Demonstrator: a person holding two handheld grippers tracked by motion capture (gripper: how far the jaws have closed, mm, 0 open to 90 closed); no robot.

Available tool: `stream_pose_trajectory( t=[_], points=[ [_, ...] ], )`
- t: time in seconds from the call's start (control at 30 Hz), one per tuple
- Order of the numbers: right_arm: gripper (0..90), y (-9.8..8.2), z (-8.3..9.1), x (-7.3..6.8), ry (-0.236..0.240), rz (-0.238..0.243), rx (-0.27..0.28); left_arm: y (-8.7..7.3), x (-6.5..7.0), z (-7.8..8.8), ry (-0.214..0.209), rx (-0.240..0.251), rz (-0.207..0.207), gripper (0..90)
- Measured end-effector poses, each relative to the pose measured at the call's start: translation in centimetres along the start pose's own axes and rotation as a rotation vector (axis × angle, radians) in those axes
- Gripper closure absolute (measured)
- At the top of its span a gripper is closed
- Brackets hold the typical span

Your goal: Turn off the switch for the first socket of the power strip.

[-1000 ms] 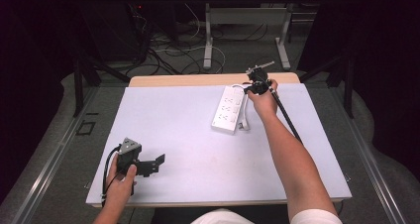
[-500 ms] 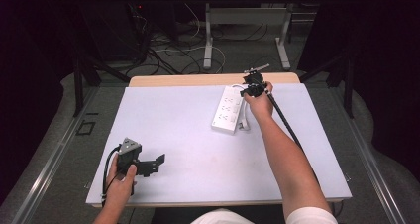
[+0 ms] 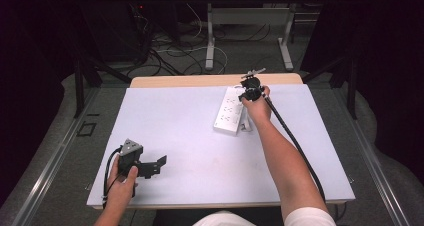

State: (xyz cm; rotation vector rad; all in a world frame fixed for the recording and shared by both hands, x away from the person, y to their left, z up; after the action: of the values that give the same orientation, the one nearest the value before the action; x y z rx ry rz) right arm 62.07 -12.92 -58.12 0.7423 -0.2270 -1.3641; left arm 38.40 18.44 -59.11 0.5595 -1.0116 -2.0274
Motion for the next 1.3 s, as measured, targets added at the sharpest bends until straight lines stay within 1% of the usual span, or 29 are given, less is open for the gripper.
stream_pose_trajectory(
  t=[0.07, 0.1, 0.17, 0.2, 0.23, 0.27, 0.37, 0.4, 0.43, 0.47, 0.5, 0.53, 0.57, 0.6, 0.63, 0.7, 0.73, 0.77, 0.8, 0.83, 0.87, 0.9, 0.93, 0.97, 1.0, 1.1, 1.13, 1.17, 1.3],
  points=[
    [90.0, -0.1, -0.2, 0.0, -0.010, -0.007, 0.001, 0.0, 0.0, 0.0, -0.001, 0.001, 0.003, 0.5],
    [90.0, -0.1, -0.4, -0.1, -0.009, -0.018, -0.002, 0.0, 0.0, -0.1, -0.001, 0.001, 0.004, 0.6],
    [90.0, -0.2, -0.5, -0.2, -0.002, -0.012, -0.003, 0.0, 0.0, -0.1, 0.004, 0.006, 0.005, 0.5],
    [90.0, -0.2, -0.6, -0.3, 0.000, -0.024, 0.000, 0.1, 0.0, -0.1, 0.004, 0.008, 0.005, 0.6],
    [90.0, -0.2, -0.7, -0.2, 0.000, -0.006, -0.002, 0.1, 0.0, -0.1, 0.004, 0.008, 0.005, 0.6],
    [90.0, -0.2, -0.8, -0.1, -0.008, 0.000, -0.003, 0.1, 0.0, -0.1, 0.004, 0.008, 0.005, 0.5],
    [90.0, -0.4, -1.1, -0.1, -0.011, -0.004, -0.009, 0.1, 0.0, -0.1, 0.003, 0.008, 0.004, 0.6],
    [90.0, -0.7, -1.3, 0.0, -0.025, -0.006, -0.024, 0.1, 0.0, -0.1, 0.003, 0.009, 0.003, 0.6],
    [90.0, -0.9, -1.6, 0.1, -0.039, 0.005, -0.030, 0.1, 0.0, -0.1, 0.002, 0.009, 0.003, 0.6],
    [90.0, -0.9, -1.6, 0.1, -0.043, -0.001, -0.017, 0.1, 0.0, -0.1, 0.002, 0.009, 0.002, 0.5],
    [90.0, -0.8, -1.7, 0.2, -0.038, 0.024, -0.009, 0.1, 0.0, -0.1, 0.002, 0.009, 0.002, 0.6],
    [90.0, -0.9, -1.6, 0.3, -0.055, 0.026, -0.009, 0.0, 0.0, -0.1, 0.002, 0.008, 0.001, 0.6],
    [90.0, -0.8, -1.7, 0.3, -0.052, 0.036, -0.006, 0.0, 0.0, -0.1, 0.002, 0.007, 0.001, 0.6],
    [90.0, -0.8, -1.7, 0.2, -0.046, 0.026, -0.006, 0.1, 0.1, -0.1, 0.002, 0.008, 0.001, 0.6],
    [90.0, -0.8, -1.6, 0.4, -0.052, 0.032, -0.009, 0.0, 0.1, 0.0, -0.003, 0.000, -0.005, 0.6],
    [90.0, -0.9, -1.7, 0.3, -0.045, 0.032, -0.008, 0.1, 0.0, -0.1, 0.002, 0.010, -0.003, 0.6],
    [90.0, -1.0, -1.7, 0.1, -0.047, 0.005, -0.010, 0.0, 0.0, -0.1, 0.003, 0.008, -0.002, 0.6],
    [90.0, -1.1, -1.8, 0.3, -0.046, 0.031, -0.015, 0.0, 0.0, -0.1, 0.003, 0.008, -0.002, 0.6],
    [90.0, -1.1, -1.8, 0.2, -0.042, 0.021, -0.013, 0.0, 0.0, 0.0, 0.003, 0.007, -0.003, 0.6],
    [90.0, -1.1, -1.8, 0.3, -0.042, 0.024, -0.009, 0.1, 0.0, 0.0, 0.003, 0.008, -0.003, 0.6],
    [90.0, -1.1, -1.8, 0.0, -0.017, 0.006, -0.005, 0.0, 0.1, 0.0, 0.001, 0.005, -0.004, 0.6],
    [90.0, -1.2, -1.8, 0.2, -0.026, 0.001, -0.013, 0.1, 0.0, -0.1, 0.004, 0.010, -0.004, 0.6],
    [90.0, -1.1, -1.8, 0.3, -0.022, 0.005, -0.009, 0.1, 0.1, 0.0, 0.003, 0.009, -0.003, 0.6],
    [90.0, -1.2, -1.7, 0.4, -0.027, 0.008, -0.010, 0.1, 0.1, 0.0, 0.003, 0.009, -0.003, 0.6],
    [90.0, -1.2, -1.7, 0.4, -0.021, 0.003, -0.010, 0.1, 0.1, -0.1, 0.003, 0.010, -0.003, 0.5],
    [90.0, -1.2, -1.7, 0.4, -0.019, 0.008, -0.009, 0.1, 0.0, -0.1, 0.003, 0.009, -0.004, 0.6],
    [90.0, -1.2, -1.7, 0.4, -0.021, 0.001, -0.009, 0.1, 0.0, 0.0, 0.003, 0.008, -0.003, 0.6],
    [90.0, -1.1, -1.8, 0.1, -0.006, -0.011, -0.003, 0.1, 0.0, 0.0, 0.003, 0.008, -0.003, 0.6],
    [90.0, -1.2, -1.7, 0.1, -0.002, -0.013, -0.008, 0.1, 0.0, 0.0, 0.003, 0.008, -0.003, 0.6]
  ],
)
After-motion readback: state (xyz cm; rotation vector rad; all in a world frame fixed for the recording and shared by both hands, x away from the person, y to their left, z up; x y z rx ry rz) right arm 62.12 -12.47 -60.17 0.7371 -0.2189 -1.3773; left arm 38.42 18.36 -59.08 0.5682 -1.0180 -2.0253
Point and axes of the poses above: each handheld gripper's, and its own axes: z roughly backward along the jaws, y roughly out of its top, x roughly to its right, the point moved 10 cm from there along -z, roughly forward along the jaws, and after that the axes turned 14 degrees about -z, right-handed, at the moved point
